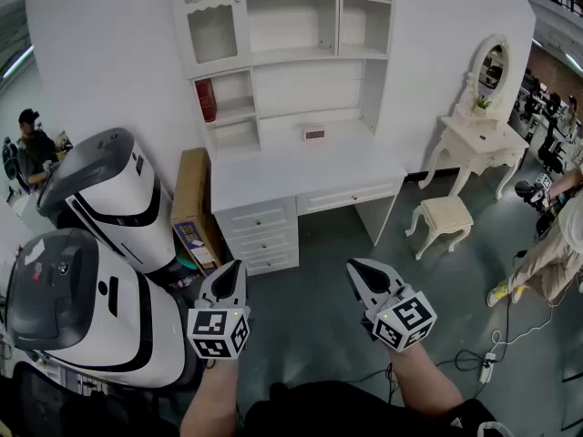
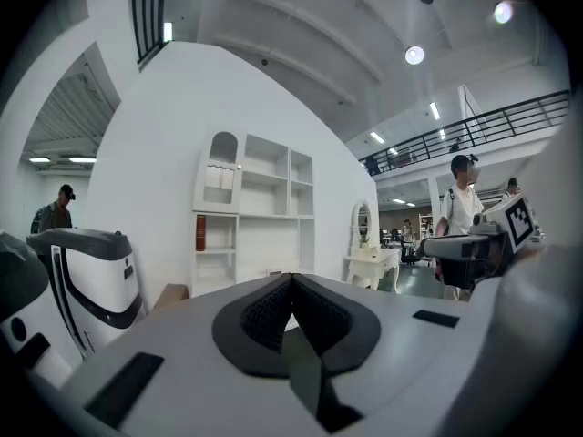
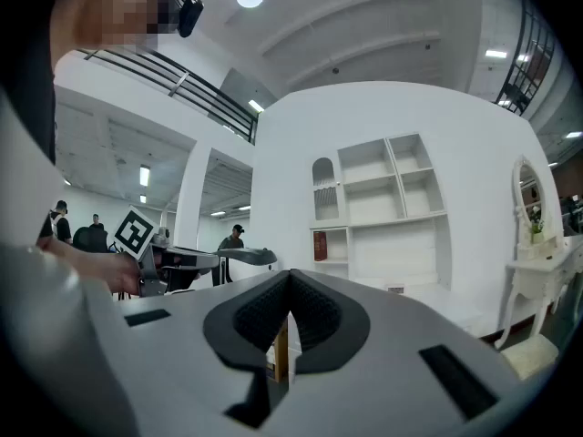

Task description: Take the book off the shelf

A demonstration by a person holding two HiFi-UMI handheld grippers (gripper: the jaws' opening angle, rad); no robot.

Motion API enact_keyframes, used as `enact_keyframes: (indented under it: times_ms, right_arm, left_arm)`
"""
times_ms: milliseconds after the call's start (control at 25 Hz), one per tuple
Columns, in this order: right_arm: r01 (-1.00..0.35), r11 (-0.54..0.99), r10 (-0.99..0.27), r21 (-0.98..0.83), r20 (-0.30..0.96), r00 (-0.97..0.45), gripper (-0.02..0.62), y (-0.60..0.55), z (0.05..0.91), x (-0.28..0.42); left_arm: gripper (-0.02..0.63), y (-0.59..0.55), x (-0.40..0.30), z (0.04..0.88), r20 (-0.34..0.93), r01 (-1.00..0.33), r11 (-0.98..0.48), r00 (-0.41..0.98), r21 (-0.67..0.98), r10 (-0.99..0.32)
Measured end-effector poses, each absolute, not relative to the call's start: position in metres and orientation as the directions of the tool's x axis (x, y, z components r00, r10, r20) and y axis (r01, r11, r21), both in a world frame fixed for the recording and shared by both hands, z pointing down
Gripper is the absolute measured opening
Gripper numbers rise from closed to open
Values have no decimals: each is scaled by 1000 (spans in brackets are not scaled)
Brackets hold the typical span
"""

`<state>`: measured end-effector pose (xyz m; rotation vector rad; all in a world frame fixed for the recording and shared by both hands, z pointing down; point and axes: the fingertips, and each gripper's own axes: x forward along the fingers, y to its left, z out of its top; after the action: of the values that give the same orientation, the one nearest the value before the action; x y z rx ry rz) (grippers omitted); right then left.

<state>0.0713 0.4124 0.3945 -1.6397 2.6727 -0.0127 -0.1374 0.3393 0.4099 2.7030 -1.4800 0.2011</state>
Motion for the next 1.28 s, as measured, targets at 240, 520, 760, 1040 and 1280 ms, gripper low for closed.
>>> enact_keyframes:
  times_ms: [240, 520, 760, 1040, 1280]
  right_arm:
    - [-883, 470, -883, -23, -3, -470, 12, 424, 400, 77]
    - [-891, 449, -893, -63, 11, -450, 12, 442, 408, 101]
    - [-878, 462, -885, -123, 8, -466, 14, 470, 420, 129]
    - [-864, 477, -870, -161, 49, -490, 14, 487, 441, 147]
    - [-869, 450, -875, -205, 96, -475, 14, 468, 459, 161]
  left_arm:
    - [11, 348, -127, 412, 147, -842, -539, 531, -12, -834]
    - [9, 366, -97, 418, 156, -832, -554, 544, -21, -824]
    - [11, 387, -67, 425, 159, -825, -564, 556, -12, -816]
    - [11, 400, -40, 434, 165, -820, -573, 566, 8, -808]
    - [11, 379, -24, 440, 177, -808, -589, 582, 19, -794]
